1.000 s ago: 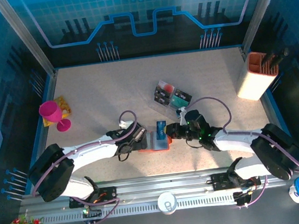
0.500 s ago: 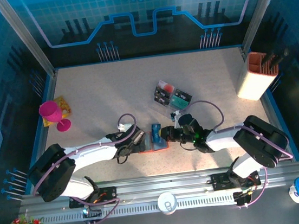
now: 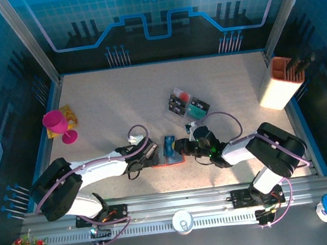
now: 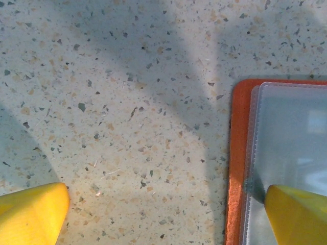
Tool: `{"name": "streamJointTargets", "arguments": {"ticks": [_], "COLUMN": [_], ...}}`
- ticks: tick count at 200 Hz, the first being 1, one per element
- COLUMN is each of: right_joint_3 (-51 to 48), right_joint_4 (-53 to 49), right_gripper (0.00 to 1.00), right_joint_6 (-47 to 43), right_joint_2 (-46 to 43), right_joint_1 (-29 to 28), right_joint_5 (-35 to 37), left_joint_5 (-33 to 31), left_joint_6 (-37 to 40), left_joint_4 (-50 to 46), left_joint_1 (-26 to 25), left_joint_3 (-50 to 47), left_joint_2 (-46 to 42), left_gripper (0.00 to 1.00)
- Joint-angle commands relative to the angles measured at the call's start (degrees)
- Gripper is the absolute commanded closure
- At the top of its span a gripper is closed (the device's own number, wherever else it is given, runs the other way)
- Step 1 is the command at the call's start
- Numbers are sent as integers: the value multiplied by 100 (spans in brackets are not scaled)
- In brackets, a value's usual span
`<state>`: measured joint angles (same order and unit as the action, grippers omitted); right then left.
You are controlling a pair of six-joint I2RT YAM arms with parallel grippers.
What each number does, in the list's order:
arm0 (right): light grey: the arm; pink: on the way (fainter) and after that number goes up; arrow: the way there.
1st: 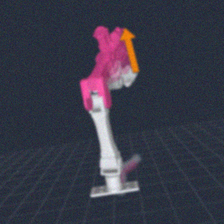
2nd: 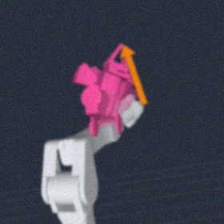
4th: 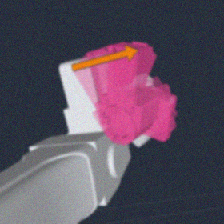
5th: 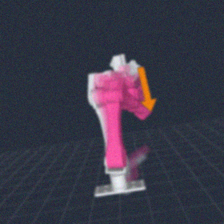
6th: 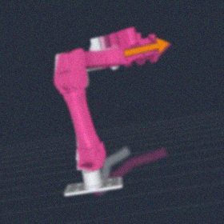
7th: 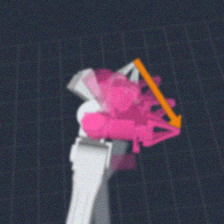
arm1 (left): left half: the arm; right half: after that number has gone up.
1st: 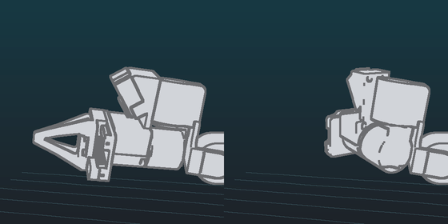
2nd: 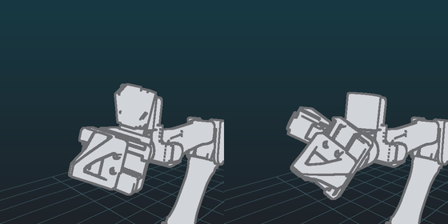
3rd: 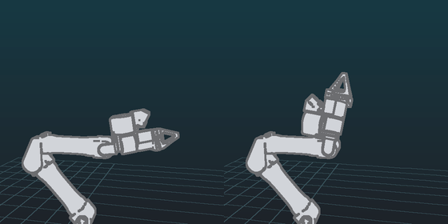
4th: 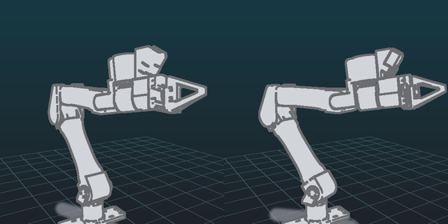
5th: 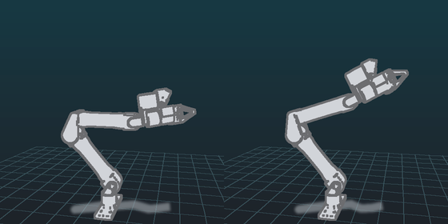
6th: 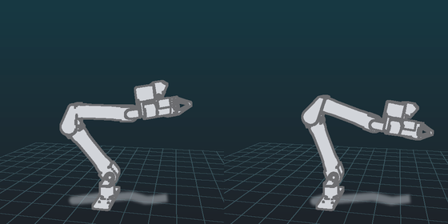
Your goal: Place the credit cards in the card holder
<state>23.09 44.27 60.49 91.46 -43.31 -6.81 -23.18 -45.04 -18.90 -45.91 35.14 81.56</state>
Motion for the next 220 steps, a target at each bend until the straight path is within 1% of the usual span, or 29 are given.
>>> {"name": "streamJointTargets", "arguments": {"ticks": [1,49,114,220], "right_joint_3": [38,80,124,393], "right_joint_4": [159,13,-272,-1396], "right_gripper": [100,100,100,100], "right_joint_6": [77,112,217,200], "right_joint_2": [108,152,146,-32], "right_joint_1": [-120,-191,-265,-292], "right_joint_5": [70,44,4,-121], "left_joint_5": [-55,-66,-52,-52], "left_joint_6": [-62,-71,-74,-77], "left_joint_4": [-69,-73,-13,44], "left_joint_1": [34,38,38,38], "left_joint_3": [-164,-182,-191,-207], "left_joint_2": [-138,-241,-149,-114], "left_gripper": [1,1,1,1]}}
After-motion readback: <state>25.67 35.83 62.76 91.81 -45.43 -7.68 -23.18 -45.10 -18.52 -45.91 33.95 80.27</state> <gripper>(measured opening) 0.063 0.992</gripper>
